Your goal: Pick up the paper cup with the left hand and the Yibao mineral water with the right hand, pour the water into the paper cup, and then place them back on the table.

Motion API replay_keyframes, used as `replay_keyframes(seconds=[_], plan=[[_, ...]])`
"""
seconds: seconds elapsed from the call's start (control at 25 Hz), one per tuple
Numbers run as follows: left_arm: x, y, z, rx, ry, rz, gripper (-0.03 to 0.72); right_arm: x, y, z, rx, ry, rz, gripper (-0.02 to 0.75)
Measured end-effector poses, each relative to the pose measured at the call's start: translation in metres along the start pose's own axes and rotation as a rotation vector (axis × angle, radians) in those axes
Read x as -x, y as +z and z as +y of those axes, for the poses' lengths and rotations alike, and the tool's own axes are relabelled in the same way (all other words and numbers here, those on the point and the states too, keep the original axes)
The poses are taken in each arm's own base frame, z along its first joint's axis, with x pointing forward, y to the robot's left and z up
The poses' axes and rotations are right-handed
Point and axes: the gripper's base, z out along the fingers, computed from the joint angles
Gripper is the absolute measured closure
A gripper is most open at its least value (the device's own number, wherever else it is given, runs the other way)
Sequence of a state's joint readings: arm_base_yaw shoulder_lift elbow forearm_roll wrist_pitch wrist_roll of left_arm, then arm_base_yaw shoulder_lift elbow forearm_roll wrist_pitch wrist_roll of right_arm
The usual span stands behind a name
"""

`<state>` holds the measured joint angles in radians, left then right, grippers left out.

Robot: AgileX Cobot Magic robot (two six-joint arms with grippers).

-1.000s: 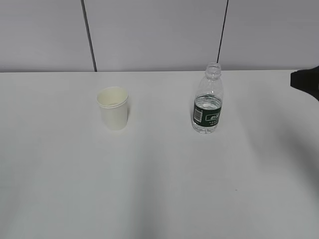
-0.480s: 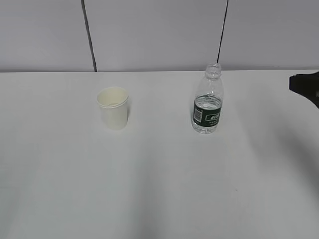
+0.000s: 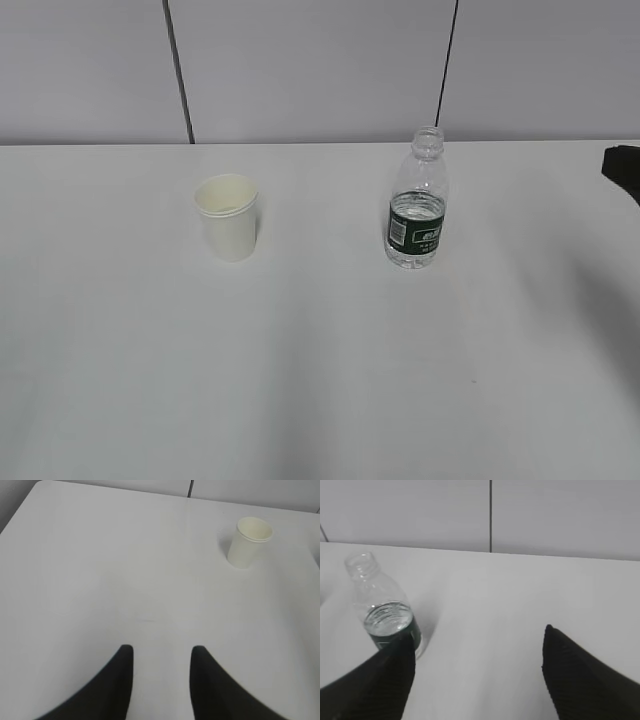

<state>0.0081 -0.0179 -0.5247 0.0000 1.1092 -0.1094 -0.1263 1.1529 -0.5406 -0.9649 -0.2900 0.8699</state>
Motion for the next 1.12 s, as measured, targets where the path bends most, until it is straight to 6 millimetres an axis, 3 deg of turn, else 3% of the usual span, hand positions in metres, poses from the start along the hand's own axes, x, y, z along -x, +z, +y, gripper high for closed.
replay_keyframes(seconds=[0.32, 0.72, 0.88, 1.12], plan=[[0.000, 0.000, 0.000, 0.000, 0.000, 0.000, 0.444, -0.008, 0.001, 0.002, -0.091, -0.097, 0.064, 0.153], [0.000, 0.000, 0.000, 0.000, 0.000, 0.000, 0.444, -0.024, -0.002, 0.022, -0.047, -0.105, 0.254, 0.153], [0.000, 0.000, 0.000, 0.000, 0.000, 0.000, 0.444, -0.022, -0.022, 0.027, -0.028, -0.045, 0.306, 0.153], [0.000, 0.000, 0.000, 0.000, 0.000, 0.000, 0.444, -0.019, -0.070, 0.033, 0.012, -0.048, 0.360, 0.153]])
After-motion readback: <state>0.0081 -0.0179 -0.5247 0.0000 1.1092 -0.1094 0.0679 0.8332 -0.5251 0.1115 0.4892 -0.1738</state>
